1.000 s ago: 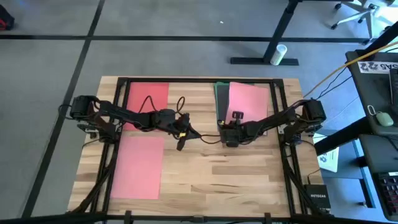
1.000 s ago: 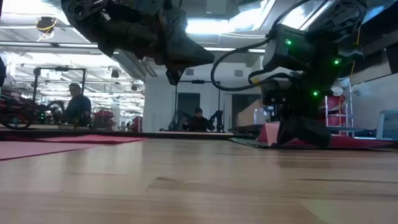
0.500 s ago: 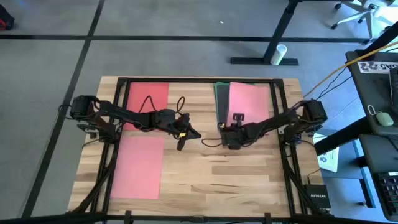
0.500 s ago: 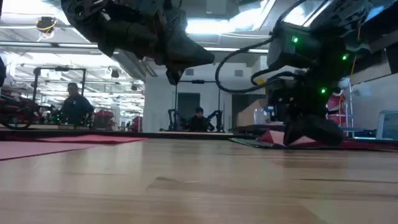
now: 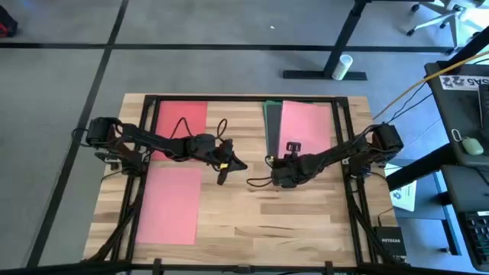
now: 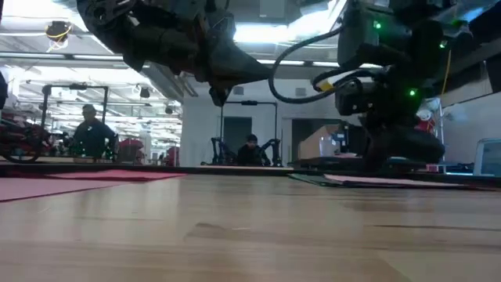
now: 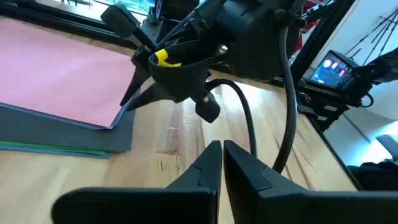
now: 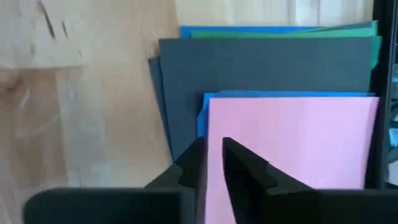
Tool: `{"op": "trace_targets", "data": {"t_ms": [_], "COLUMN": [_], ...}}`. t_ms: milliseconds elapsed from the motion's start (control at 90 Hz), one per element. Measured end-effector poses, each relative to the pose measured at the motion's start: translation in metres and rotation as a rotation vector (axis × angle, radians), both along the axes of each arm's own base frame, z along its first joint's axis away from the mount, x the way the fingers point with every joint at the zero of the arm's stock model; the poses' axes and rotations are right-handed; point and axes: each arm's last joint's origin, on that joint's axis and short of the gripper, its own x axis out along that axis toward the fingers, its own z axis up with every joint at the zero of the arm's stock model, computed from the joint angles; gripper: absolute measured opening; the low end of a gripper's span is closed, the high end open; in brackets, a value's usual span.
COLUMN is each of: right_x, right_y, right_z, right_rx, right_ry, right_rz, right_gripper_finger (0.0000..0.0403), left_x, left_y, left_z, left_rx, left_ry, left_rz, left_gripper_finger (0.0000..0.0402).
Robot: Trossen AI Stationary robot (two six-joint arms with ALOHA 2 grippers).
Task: Organize paper
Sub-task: Stack the pink paper on top of the pink papers
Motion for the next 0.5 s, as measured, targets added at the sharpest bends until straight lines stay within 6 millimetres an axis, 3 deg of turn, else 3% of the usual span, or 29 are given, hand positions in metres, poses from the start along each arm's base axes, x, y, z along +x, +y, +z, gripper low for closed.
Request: {"op": "trace_targets", "data": {"t_ms": [222,500], "right_x": [0.0,0.003], "right_y": [-0.008,-0.017], "right_z": [-0.005,-0.005], "right_rx": [-0.027,0.015], "right_ry": [-0.037,-0.052], "right_rz": [-0.035,-0.065], "right_gripper_finger": [0.0125,0.0132], "left_x": [0.0,0.0], "left_y": [0.0,0.0], "left_z": [0.0,0.0], "left_rx": [0.0,0.0], "left_ry": [0.0,0.001], "left_rz": [0.0,0.0], "left_gripper_finger": [0.0,0.0]}}
